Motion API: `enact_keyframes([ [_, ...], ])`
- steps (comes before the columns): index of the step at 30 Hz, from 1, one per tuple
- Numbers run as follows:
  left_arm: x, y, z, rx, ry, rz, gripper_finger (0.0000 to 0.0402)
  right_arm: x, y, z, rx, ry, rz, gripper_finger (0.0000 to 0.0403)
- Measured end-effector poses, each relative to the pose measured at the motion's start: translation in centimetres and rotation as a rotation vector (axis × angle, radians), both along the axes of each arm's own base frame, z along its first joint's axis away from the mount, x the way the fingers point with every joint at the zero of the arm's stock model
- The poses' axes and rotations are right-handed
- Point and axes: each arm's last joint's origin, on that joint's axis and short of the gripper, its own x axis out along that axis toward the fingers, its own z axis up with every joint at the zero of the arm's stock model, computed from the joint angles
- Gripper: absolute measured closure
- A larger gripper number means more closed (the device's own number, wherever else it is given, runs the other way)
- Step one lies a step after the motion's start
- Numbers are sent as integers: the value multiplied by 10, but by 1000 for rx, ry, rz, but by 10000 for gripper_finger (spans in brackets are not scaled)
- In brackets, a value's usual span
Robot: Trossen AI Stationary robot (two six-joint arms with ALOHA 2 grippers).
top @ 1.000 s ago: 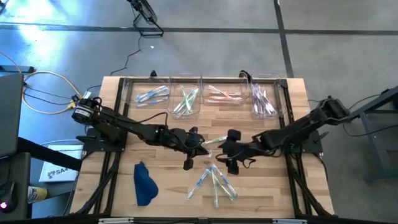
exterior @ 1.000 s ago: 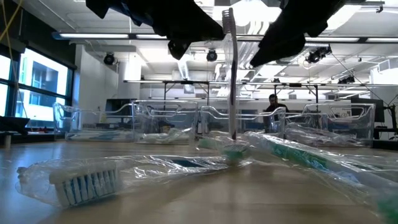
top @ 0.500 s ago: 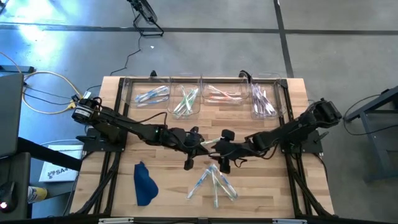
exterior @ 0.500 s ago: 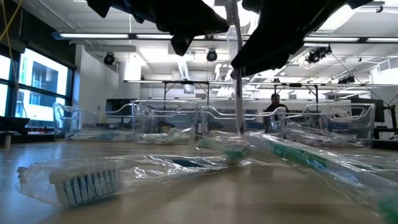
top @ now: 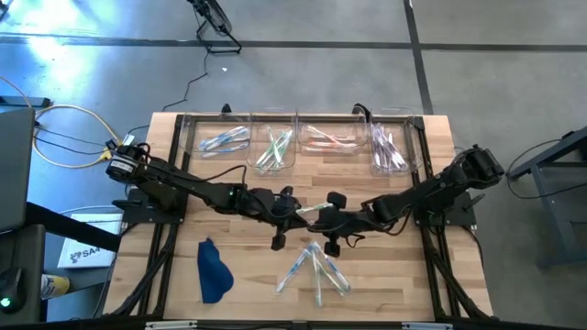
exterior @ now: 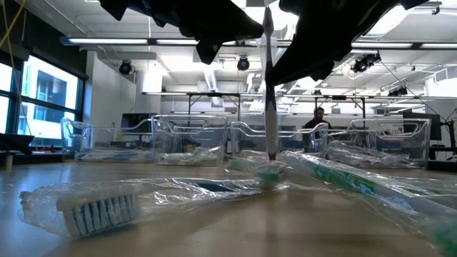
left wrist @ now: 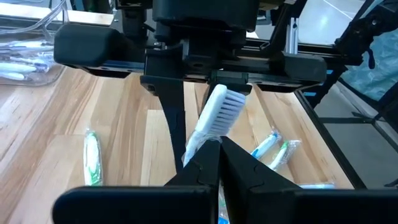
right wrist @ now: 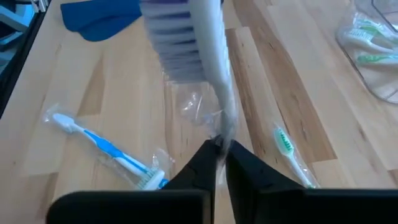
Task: Pick & Place Toothbrushes
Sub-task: Put the purple toothbrush into the right transparent bin
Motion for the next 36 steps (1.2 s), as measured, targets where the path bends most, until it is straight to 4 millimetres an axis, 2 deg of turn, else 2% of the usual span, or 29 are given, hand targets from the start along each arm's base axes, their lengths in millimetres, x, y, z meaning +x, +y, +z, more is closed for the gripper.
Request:
enact_keyframes([
  [15, 0, 0, 0, -1, -1, -3, 401, -1, 3, 0, 15, 4, 19, 396],
  [20, 0, 0, 1, -2, -7, -3, 387, -1, 2, 0, 14, 3, 18, 397],
  [24, 0, 0, 1, 1, -8, -4, 351, -1, 2, 0, 15, 5, 21, 397],
  [30, -1, 0, 4, 36, -30, -16, 272, -6, 0, 5, 6, 25, 23, 397],
  [36, -7, 21, 26, 114, -115, 16, 209, -16, -3, 16, 0, 36, 21, 397],
])
